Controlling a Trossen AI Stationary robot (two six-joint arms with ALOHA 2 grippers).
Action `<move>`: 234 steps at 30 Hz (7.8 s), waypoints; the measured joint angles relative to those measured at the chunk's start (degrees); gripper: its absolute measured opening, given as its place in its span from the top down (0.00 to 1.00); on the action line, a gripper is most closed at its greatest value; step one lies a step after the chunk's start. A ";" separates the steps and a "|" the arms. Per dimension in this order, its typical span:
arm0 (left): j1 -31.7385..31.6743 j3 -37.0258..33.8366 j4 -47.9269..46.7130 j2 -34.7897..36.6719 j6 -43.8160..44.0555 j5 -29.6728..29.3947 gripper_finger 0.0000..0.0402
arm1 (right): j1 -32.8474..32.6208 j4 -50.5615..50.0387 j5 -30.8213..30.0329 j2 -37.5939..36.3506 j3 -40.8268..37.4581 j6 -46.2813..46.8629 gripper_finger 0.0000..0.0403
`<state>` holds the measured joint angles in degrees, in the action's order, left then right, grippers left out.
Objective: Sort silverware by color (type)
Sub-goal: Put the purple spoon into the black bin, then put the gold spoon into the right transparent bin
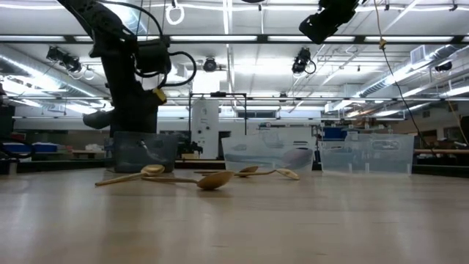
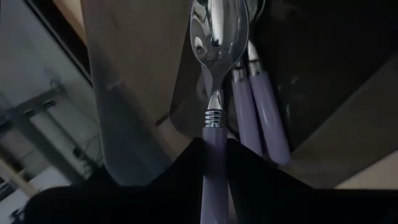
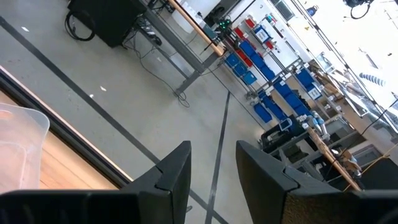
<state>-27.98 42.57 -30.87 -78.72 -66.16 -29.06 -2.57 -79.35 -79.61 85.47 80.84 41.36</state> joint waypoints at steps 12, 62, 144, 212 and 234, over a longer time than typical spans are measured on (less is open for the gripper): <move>-5.68 0.00 1.70 -0.02 -2.18 12.51 0.85 | 0.00 0.94 0.03 0.00 0.00 -1.12 0.66; -16.46 0.18 5.84 -9.75 4.49 30.18 0.82 | 0.00 2.21 0.26 0.00 -0.01 -2.58 0.66; 5.20 28.11 -17.88 -9.79 76.37 24.41 0.53 | 0.00 2.58 0.28 0.00 -0.02 -2.99 0.66; 37.59 -2.75 22.35 -9.88 71.21 22.59 0.59 | 0.01 7.58 2.36 0.00 -0.02 -8.14 0.66; 37.87 -2.71 12.39 -9.66 99.03 13.63 0.59 | 0.02 7.74 2.47 0.00 -0.02 -8.28 0.66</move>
<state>9.89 39.86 -18.49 -88.38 32.87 -15.43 -2.55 -71.61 -77.14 85.47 80.82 33.08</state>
